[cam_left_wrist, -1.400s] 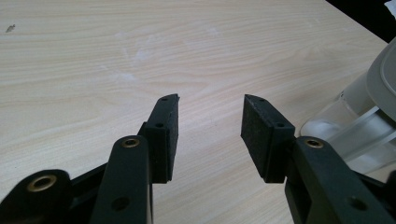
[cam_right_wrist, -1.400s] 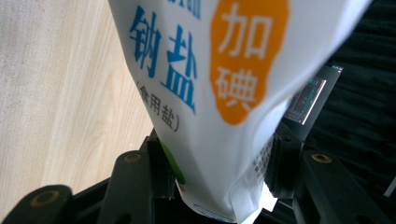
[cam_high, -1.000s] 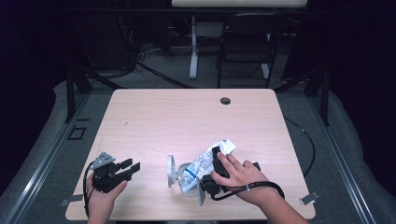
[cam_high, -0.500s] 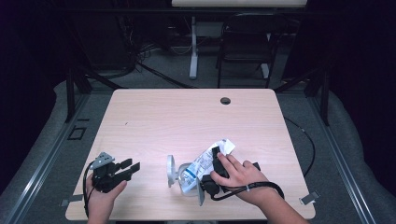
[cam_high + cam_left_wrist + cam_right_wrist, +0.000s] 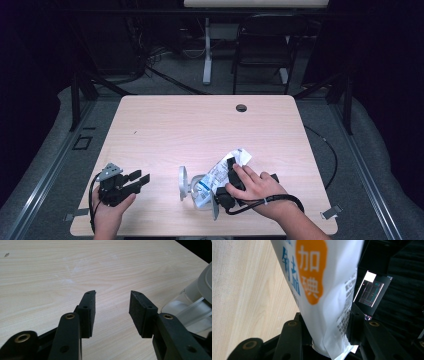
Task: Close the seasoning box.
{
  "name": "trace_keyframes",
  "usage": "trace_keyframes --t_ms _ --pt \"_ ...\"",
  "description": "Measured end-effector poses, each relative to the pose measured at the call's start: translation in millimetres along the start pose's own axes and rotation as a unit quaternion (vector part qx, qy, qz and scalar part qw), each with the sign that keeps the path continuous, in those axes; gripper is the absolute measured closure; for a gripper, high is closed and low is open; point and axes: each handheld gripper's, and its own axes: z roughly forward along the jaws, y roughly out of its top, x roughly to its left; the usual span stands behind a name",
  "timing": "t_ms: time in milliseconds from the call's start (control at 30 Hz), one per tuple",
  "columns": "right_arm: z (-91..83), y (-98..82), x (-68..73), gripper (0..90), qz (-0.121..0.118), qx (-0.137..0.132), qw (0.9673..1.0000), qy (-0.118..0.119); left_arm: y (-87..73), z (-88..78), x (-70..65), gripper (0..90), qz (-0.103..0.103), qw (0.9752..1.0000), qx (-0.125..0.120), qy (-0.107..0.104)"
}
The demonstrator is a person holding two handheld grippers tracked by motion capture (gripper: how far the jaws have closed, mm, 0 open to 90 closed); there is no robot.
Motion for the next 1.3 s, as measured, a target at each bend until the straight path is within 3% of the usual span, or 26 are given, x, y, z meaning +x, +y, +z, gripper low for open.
trace_keyframes --t_ms 167,200,500,733,767,967,1300 --pt "0.1 -0.4 -0.1 66.2 0.004 -0.004 1.0 0.002 -0.1 0.0 0.0 56.9 0.0 1.0 0.0 0.0" --pt "-1.6 0.5 -1.5 66.4 -0.006 0.007 1.0 0.0 -0.1 0.1 0.0 56.9 -0.001 1.0 0.0 0.0" --pt "-0.5 -1.1 -0.6 68.9 0.005 -0.007 1.0 0.001 -0.4 0.2 0.3 56.9 -0.001 1.0 0.002 0.001" --pt "-0.8 -0.9 -0.9 70.8 0.006 -0.005 1.0 0.001 -0.5 0.4 0.5 56.9 -0.002 1.0 0.002 0.001" --pt "-2.3 0.0 -2.1 70.9 -0.003 0.005 1.0 -0.001 -0.5 0.4 0.5 57.0 -0.002 1.0 0.002 0.001" --pt "-0.5 -0.7 -0.9 72.4 0.008 -0.005 1.0 0.0 -0.6 0.5 0.5 56.9 -0.003 1.0 0.0 0.002" --pt "-0.9 -0.3 -1.8 74.7 0.01 -0.001 1.0 -0.001 -0.5 0.3 0.5 56.9 -0.002 1.0 0.002 0.002"
